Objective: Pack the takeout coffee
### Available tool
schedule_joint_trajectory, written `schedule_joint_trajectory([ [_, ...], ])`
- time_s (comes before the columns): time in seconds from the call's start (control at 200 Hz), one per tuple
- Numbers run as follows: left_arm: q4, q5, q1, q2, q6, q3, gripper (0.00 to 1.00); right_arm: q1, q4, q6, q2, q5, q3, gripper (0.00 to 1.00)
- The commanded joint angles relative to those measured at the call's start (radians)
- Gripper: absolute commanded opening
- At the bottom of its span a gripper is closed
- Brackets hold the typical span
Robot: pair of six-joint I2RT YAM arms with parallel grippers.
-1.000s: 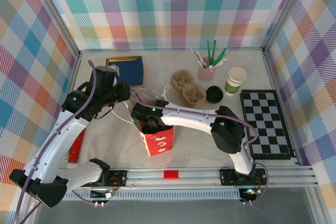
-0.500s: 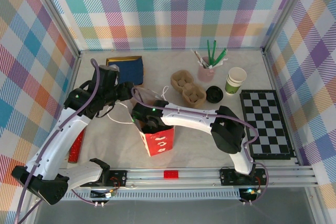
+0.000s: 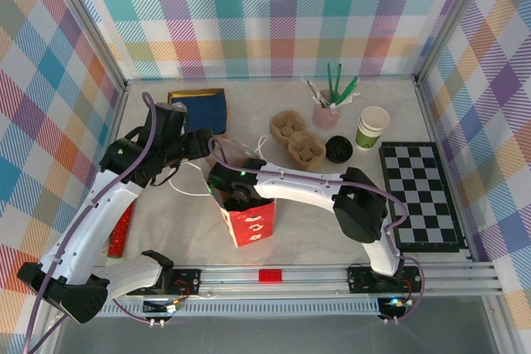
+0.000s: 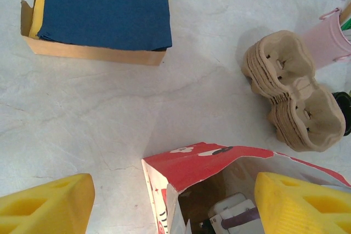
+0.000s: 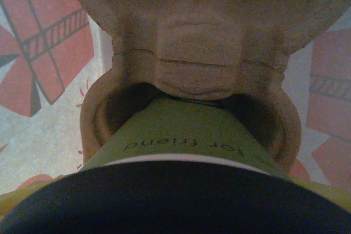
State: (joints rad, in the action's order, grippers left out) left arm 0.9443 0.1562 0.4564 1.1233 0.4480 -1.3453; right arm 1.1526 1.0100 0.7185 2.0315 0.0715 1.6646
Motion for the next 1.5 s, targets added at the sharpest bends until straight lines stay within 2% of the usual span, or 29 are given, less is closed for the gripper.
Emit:
schedule_joint_trajectory([
  [0.0,0.010,-0.002,0.004,-0.007,-0.014,-0.022,0.79,-0.004,-0.053,-0.027,0.091,0.086,-0.042,0.38],
  [0.32,0.014,0.002,0.004,-0.027,0.006,-0.014,0.86,-0.004,-0.041,-0.032,0.069,0.097,-0.036,0.44],
  [0.435,0.013,-0.005,0.004,-0.027,0.008,-0.012,0.87,-0.004,-0.041,-0.034,0.068,0.096,-0.034,0.52],
  [0.685,0.019,-0.015,0.004,-0.016,0.006,0.002,0.88,-0.004,-0.036,-0.043,0.067,0.091,-0.024,0.73],
  [0.815,0.016,-0.011,0.004,-0.026,0.008,0.011,0.89,-0.002,-0.030,-0.047,0.061,0.093,-0.022,1.00],
  [1.496,0.024,-0.029,0.003,-0.009,0.007,0.041,0.89,0.005,0.087,-0.046,-0.009,0.148,0.079,0.99],
])
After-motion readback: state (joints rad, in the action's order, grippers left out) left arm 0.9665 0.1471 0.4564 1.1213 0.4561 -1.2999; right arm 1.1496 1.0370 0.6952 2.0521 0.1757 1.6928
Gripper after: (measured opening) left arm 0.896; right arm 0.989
